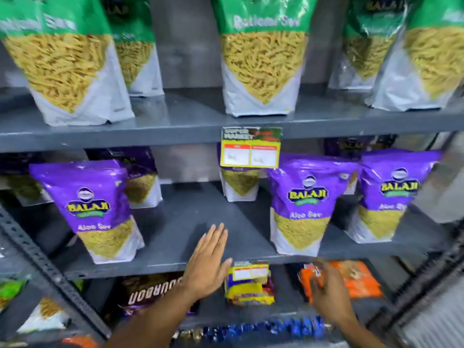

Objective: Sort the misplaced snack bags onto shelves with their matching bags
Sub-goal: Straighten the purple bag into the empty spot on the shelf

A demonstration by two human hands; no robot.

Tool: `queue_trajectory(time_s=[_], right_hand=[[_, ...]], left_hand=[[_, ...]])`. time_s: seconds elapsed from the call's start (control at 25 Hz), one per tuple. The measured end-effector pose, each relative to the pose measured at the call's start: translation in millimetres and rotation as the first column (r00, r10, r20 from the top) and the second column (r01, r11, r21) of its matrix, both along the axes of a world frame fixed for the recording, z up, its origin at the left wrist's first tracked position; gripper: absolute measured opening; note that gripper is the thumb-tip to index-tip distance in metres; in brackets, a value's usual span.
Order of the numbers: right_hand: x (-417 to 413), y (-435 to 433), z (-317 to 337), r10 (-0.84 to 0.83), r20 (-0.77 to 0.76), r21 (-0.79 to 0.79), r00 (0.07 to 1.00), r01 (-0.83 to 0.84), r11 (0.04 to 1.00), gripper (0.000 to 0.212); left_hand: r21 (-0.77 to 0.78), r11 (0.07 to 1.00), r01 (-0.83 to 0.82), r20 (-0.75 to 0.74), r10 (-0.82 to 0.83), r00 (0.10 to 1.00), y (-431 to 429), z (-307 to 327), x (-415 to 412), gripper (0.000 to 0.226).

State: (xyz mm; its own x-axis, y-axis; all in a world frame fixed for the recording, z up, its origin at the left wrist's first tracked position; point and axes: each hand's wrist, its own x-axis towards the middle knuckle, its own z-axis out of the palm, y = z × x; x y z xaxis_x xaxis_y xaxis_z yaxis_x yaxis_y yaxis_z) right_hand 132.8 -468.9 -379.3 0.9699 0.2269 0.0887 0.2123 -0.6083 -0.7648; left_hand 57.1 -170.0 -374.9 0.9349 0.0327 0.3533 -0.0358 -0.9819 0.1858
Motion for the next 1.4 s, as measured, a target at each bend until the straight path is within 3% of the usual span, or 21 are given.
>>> queue_trajectory(time_s=[0.12,0.2,0.36,0.48,0.6,0.8,1.04,1.4], right_hand=[[41,-41,15,-0.081,-0.06,-0.103,0.995,0.075,0.992,0.053],[68,-52,25,-0.025,-0.005,-0.163,1.0,0.024,0.986,0.052],[110,-49,29,0.132,-0.073,-0.16,0.989,-0.142,0.977,0.064],[125,-45,12,0.237,-0.119,-0.128,0.964,-0.251,0.959,0.07],[130,-35,3,0.285,-0.133,-0.092,0.949,-0.298,0.95,0.057],[107,-5,25,0.266,-0.145,-0.166,0.953,-0.289,0.943,0.053],[86,61,28,0.361,-0.202,-0.159,0.91,-0.394,0.905,0.053],[85,75,21,0.33,-0.224,-0.153,0.917,-0.368,0.917,0.047]], left_hand=[[-0.229,0.973,-0.019,-0.078,0.001,0.997,-41,13,41,0.076],[-0.421,0.904,-0.072,-0.166,0.002,0.986,-67,23,61,0.08],[-0.536,0.837,-0.114,-0.25,-0.027,0.968,-99,28,87,0.095],[-0.676,0.728,-0.117,-0.24,-0.068,0.968,-114,26,97,0.083],[-0.81,0.567,-0.148,-0.23,-0.074,0.97,-121,18,102,0.07],[-0.865,0.465,-0.187,-0.199,0.025,0.98,-104,17,86,0.055],[-0.859,0.437,-0.266,-0.238,0.118,0.964,-37,15,57,0.053],[-0.877,0.418,-0.235,-0.221,0.083,0.972,-27,6,53,0.055]])
